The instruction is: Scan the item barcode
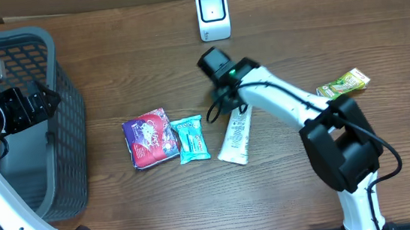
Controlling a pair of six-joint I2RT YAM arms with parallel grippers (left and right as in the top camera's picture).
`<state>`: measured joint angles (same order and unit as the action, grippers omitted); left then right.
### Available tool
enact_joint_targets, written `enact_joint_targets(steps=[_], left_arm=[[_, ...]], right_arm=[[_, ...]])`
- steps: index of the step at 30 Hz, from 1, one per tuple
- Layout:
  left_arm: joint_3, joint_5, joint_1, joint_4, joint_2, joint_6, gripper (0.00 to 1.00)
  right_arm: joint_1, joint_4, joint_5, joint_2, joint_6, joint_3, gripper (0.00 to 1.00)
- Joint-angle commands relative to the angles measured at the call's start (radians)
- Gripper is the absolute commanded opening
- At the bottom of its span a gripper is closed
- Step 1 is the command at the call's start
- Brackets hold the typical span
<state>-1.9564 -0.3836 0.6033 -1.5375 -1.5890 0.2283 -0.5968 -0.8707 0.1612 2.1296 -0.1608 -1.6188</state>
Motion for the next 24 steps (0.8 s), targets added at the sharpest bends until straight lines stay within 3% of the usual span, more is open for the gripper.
enact_joint_targets(steps=[1, 4, 10, 18, 24], left_arm=[[-0.002, 0.002, -0.002, 0.001, -0.006, 0.003, 0.99], [-0.002, 0.002, -0.002, 0.001, -0.006, 0.003, 1.00], [-0.002, 0.002, -0.002, 0.001, -0.006, 0.003, 0.99], [-0.002, 0.002, -0.002, 0.001, -0.006, 0.003, 1.00], [-0.002, 0.002, -0.002, 0.001, -0.006, 0.003, 1.00]], right_arm=[[0.046, -0.002, -0.132, -0.014, 0.003, -0.007, 0.04], [0.077, -0.003, -0.290, -0.048, 0.016, -0.024, 0.04], [0.123, -0.037, -0.414, -0.199, -0.019, -0.042, 0.06], [0.162, -0.304, -0.244, -0.311, -0.287, -0.026, 0.10], [0.161, -0.145, -0.180, -0.310, -0.312, 0.167, 0.10]])
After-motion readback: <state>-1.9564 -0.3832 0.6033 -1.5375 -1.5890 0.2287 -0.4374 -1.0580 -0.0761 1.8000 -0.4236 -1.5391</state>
